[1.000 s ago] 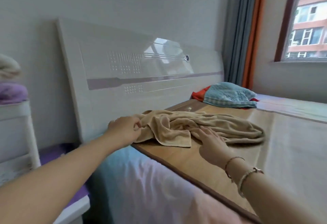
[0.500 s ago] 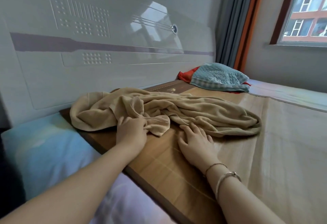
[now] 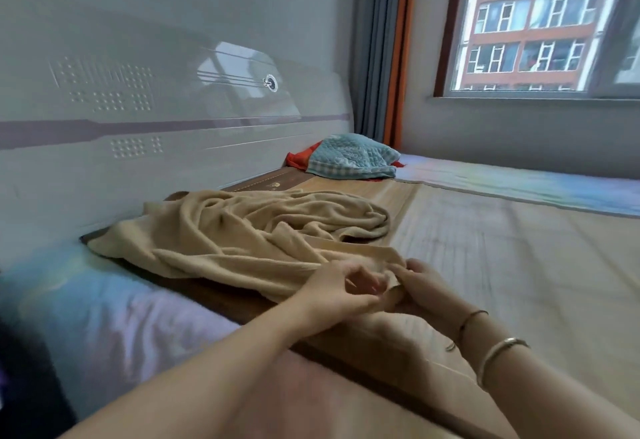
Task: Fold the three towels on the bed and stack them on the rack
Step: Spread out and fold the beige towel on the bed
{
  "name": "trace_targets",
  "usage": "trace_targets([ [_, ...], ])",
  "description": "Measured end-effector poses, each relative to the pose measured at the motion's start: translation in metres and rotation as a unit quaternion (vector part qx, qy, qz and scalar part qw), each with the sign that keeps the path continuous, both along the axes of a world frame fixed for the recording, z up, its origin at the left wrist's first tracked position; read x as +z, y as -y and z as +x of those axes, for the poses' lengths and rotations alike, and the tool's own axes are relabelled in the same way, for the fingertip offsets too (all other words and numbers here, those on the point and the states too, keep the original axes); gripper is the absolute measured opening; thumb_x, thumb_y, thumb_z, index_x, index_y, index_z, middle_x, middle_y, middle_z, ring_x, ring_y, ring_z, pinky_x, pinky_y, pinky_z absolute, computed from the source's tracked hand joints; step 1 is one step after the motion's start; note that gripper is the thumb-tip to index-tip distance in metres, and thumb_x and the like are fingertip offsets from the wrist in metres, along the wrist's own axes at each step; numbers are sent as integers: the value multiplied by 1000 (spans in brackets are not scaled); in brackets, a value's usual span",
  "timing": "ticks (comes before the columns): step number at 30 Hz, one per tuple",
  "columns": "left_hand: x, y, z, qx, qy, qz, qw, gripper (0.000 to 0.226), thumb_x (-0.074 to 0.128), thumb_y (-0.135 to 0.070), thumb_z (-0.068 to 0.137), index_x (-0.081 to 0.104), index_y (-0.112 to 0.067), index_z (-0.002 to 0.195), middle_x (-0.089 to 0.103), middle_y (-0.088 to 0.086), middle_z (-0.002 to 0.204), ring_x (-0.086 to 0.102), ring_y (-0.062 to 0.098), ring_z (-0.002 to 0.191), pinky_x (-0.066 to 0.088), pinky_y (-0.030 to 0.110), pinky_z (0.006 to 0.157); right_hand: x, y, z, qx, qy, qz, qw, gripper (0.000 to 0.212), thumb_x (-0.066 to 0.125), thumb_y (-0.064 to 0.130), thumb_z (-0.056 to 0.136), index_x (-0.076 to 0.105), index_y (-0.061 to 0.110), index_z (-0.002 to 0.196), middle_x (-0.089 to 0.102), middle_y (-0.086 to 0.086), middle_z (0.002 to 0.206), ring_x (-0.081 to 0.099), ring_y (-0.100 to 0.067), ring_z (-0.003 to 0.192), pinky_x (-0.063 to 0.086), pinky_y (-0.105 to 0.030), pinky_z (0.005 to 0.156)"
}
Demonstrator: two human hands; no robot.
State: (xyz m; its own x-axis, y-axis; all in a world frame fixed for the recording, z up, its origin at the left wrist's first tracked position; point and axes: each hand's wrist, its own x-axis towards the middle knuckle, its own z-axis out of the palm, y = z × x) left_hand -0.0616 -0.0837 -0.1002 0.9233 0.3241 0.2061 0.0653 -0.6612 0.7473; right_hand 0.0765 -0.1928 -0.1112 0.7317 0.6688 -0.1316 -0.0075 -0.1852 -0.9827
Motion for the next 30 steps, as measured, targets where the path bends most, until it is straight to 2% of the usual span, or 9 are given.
trace_targets([
  [3,1,36,13,37,-27,191,981,52,76,-41,71,56,-31,119,55,-9,116,49,12,108,47,36,97,11,82,23,-120,12,7,993,12,42,10,100,48,2,93,53,-12,69,51,-17,48,43,-19,35],
  [6,1,61,24,55,-145,276,948,75,72,-57,70,41,-35,135,39,-8,136,35,22,126,35,40,106,20,168,56,-272,-16,58,960,17,37,-6,96,49,0,86,53,-13,71,53,-20,53,45,-18,33],
  [9,-6,81,38,85,-193,328,921,57,61,-62,75,51,-32,123,48,-6,129,46,24,121,38,42,101,26,239,89,-387,-25,143,911,20,49,-11,86,48,-5,105,58,-16,78,63,-28,68,56,-28,44],
  [13,-21,109,58,38,-174,286,942,19,62,-47,82,56,-30,87,59,-5,104,58,18,99,48,35,86,20,271,91,-344,99,5,934,58,63,24,87,35,7,134,51,-9,123,56,-24,103,44,-31,86],
  [17,-21,153,75,10,-128,300,945,16,64,-35,84,57,-24,74,67,-3,93,62,19,91,46,30,76,0,257,49,-165,290,-127,934,43,53,20,88,52,11,130,55,-1,121,50,-17,117,42,-23,86],
  [20,-21,180,89,-61,-103,134,984,24,67,-43,77,69,-20,74,68,-9,78,64,15,86,47,33,85,-7,256,31,-110,327,-209,915,39,39,31,97,54,19,132,58,1,127,50,-17,121,40,-31,98],
  [23,-20,227,101,-147,-104,-3,984,14,70,-34,80,73,-21,79,71,-4,79,65,9,80,53,29,81,-6,278,36,-95,319,-305,892,42,24,42,100,57,25,120,62,-1,125,56,-20,114,38,-41,102],
  [27,-17,289,118,-232,-95,-73,965,18,68,-28,86,76,-13,89,71,-3,80,63,5,75,50,19,70,-6,343,82,-163,309,-486,801,55,16,48,98,49,23,134,48,-7,143,41,-26,133,26,-43,112],
  [30,-5,295,134,-191,-86,-188,960,17,59,-18,93,71,-7,88,73,5,87,67,13,74,53,23,59,6,388,99,-169,280,-591,737,60,13,54,96,42,27,142,39,-3,150,29,-25,141,6,-53,117],
])
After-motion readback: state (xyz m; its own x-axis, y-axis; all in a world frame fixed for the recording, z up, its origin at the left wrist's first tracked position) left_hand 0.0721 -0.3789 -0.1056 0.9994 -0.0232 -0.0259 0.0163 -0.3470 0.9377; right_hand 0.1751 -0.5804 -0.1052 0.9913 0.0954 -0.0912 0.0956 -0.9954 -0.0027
